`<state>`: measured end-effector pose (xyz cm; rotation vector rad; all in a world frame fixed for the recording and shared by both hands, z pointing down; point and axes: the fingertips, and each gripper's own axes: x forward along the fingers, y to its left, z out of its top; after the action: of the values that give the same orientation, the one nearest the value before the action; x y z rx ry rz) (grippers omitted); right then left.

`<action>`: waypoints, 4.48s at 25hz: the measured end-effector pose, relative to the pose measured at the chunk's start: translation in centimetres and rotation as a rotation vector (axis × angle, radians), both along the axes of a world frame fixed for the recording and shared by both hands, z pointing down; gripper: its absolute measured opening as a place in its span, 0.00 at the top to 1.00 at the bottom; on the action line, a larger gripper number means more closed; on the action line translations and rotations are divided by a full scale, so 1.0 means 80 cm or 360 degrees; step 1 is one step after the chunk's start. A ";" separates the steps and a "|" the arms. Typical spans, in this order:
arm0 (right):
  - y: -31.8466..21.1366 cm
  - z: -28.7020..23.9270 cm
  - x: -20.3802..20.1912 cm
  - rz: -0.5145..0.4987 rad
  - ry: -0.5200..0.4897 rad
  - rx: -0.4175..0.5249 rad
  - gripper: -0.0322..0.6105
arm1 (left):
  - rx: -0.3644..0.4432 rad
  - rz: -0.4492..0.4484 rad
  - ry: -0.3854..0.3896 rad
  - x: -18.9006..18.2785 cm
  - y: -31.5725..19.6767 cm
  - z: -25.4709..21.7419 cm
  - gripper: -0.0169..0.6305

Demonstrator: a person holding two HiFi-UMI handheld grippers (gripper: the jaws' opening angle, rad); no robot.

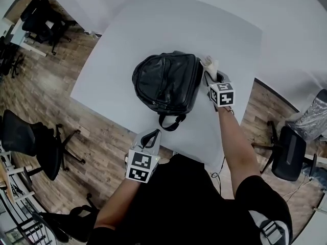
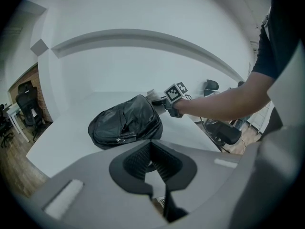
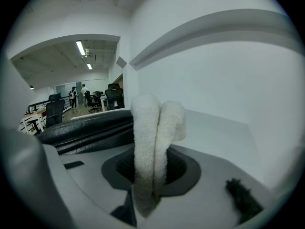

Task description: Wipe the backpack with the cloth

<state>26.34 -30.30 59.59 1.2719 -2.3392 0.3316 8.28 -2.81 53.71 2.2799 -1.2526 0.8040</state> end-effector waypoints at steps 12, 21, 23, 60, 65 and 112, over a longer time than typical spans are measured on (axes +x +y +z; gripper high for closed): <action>0.034 -0.006 -0.005 -0.0009 -0.0030 0.0008 0.80 | 0.0040 0.0029 0.0004 0.004 0.001 -0.011 0.96; 0.065 -0.013 -0.010 -0.0014 -0.0081 -0.0004 0.80 | 0.0047 0.0056 0.0016 0.009 0.001 -0.014 0.96; 0.075 -0.014 -0.010 -0.0006 -0.0111 -0.0016 0.80 | 0.0051 0.0071 0.0020 0.012 0.001 -0.015 0.96; 0.233 -0.043 -0.053 -0.0219 -0.0206 -0.0035 0.80 | 0.0140 0.0178 0.0035 0.050 0.005 -0.037 0.96; 0.250 -0.044 -0.071 -0.0268 -0.0230 -0.0050 0.80 | 0.0143 0.0149 0.0036 0.046 0.005 -0.038 0.96; 0.383 -0.143 -0.187 -0.0101 -0.0416 0.0060 0.80 | 0.0228 0.0250 0.0251 -0.065 0.055 -0.079 0.96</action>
<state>11.37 0.32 48.13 1.2322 -2.6093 0.4592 3.09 1.57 47.35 2.5269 -1.1034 0.5890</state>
